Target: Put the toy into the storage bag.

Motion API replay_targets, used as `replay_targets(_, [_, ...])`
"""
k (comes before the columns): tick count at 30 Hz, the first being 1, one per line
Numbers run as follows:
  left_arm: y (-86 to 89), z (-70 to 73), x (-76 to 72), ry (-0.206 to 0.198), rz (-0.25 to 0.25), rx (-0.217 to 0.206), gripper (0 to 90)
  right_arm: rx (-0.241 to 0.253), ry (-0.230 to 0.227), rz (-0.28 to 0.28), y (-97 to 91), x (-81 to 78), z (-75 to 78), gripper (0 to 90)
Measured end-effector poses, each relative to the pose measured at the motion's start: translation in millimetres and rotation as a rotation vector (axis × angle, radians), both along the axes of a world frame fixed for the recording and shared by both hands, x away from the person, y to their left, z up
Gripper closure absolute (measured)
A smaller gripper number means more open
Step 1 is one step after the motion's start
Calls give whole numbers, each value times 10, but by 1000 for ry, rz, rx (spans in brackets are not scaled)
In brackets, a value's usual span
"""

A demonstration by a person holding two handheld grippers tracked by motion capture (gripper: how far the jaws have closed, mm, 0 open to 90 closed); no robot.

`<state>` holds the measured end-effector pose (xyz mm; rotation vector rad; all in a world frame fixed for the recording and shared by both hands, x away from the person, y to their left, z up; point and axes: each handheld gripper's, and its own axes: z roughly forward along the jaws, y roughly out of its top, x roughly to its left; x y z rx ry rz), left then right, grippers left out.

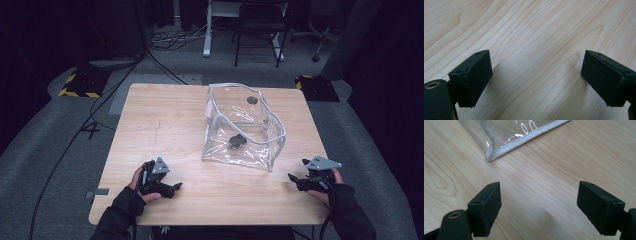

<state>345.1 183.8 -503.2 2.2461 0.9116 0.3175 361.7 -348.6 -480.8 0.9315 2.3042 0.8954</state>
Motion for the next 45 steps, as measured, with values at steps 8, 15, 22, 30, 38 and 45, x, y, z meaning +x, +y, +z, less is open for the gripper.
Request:
replay_targets(8, [0, 0, 0, 0, 0, 0, 104, 19, 23, 8, -74, -81, -73, 196])
replay_targets(15, [0, 0, 0, 0, 0, 0, 104, 28, 37, -4, -141, -119, -121, 196])
replay_targets(22, [0, 0, 0, 1, 0, 0, 104, 57, 46, -17, -211, -176, -168, 193])
replay_targets(30, [3, 3, 1, 1, -2, 6, 103, 100, 58, -51, -323, -225, -202, 186])
replay_targets(38, [2, 1, 1, 0, -1, 3, 102, 127, 72, -110, -446, -262, -219, 173])
replay_targets(45, [2, 1, 2, 0, -2, 4, 102, 154, 103, -192, -570, -263, -225, 167])
